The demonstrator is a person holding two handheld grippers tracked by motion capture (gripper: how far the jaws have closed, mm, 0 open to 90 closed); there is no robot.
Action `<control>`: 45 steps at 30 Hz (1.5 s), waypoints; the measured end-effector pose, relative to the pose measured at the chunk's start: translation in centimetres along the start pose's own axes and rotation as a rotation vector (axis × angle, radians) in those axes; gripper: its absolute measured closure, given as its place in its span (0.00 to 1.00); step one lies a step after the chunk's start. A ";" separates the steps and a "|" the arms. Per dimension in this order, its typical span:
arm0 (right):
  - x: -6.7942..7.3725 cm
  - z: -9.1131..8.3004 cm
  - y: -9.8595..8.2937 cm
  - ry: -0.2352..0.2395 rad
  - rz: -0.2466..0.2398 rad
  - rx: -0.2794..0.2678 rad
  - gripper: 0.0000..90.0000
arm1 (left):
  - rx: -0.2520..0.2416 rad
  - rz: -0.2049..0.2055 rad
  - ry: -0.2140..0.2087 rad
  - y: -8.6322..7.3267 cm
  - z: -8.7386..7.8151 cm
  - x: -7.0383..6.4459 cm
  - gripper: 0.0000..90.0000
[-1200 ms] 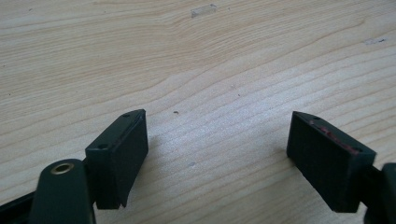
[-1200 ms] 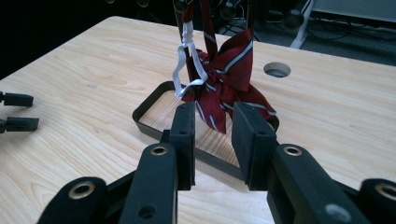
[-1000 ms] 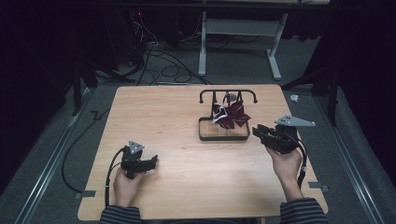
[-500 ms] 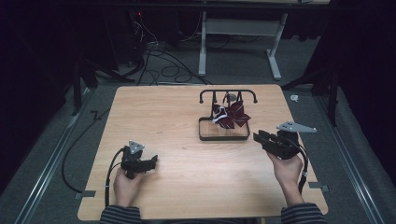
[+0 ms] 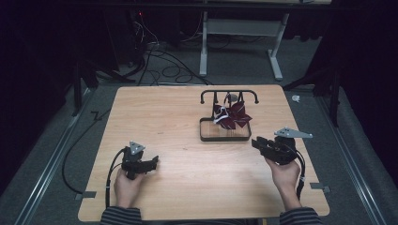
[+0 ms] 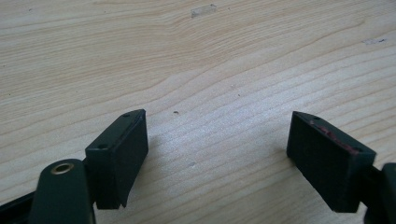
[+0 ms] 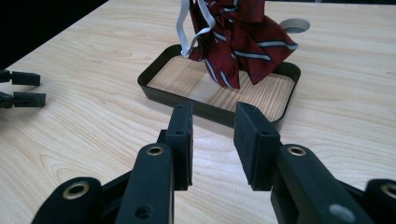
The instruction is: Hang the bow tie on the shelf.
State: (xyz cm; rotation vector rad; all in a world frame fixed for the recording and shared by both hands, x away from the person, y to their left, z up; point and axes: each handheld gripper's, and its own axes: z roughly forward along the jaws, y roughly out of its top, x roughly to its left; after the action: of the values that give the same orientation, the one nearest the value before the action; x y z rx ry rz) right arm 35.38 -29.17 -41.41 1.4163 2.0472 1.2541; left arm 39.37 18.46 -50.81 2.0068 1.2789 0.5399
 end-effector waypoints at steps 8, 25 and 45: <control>0.0 0.6 -0.7 0.007 0.010 0.013 0.77 | -0.001 0.000 0.002 0.0 0.0 0.0 0.23; 0.4 1.7 -1.8 0.031 0.019 0.052 0.76 | 0.000 0.000 0.001 0.0 0.0 0.0 0.23; 0.4 3.5 -3.6 0.077 0.044 0.087 0.77 | 0.001 0.001 -0.001 0.0 0.0 0.0 0.23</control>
State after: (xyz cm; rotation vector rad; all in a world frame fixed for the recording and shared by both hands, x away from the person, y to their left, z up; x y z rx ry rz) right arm 35.62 -27.52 -46.19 1.4802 2.1571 1.2702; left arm 39.36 18.45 -50.81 2.0084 1.2778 0.5382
